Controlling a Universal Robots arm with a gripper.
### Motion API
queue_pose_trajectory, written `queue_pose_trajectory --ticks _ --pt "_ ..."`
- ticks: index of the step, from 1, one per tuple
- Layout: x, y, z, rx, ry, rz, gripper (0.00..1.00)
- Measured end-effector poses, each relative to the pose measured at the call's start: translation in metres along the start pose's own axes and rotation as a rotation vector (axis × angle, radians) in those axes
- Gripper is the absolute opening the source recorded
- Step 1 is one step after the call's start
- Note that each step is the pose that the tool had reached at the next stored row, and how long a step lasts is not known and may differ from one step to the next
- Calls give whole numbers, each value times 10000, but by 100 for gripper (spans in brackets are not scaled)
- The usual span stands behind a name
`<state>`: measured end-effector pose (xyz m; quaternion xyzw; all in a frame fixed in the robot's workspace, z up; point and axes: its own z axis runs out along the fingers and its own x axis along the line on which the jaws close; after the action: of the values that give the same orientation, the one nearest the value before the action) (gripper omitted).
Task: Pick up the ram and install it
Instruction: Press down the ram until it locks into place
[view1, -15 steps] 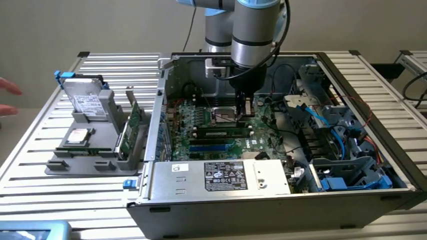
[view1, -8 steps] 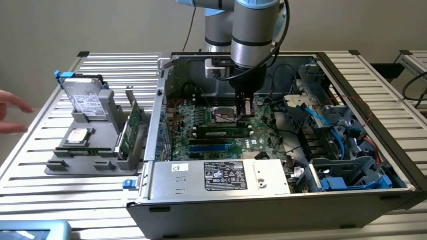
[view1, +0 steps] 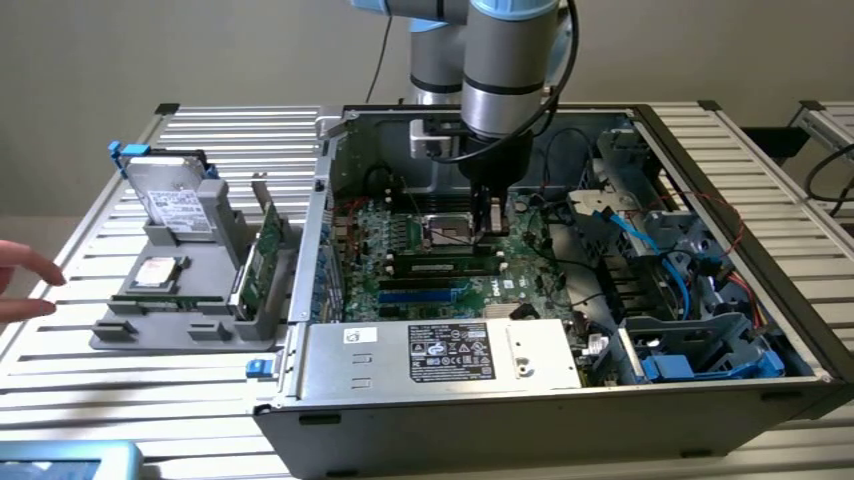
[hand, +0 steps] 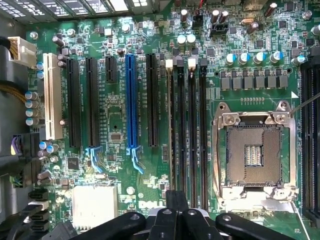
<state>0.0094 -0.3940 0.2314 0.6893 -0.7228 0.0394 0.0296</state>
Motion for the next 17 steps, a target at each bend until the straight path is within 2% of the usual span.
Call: queue_pose_trajectory --ticks 4,10,17 --pt "-1 8 13 33 -3 1 11" --pt "-3 9 28 115 -5 9 11" --pt "-4 12 49 151 -4 13 11"
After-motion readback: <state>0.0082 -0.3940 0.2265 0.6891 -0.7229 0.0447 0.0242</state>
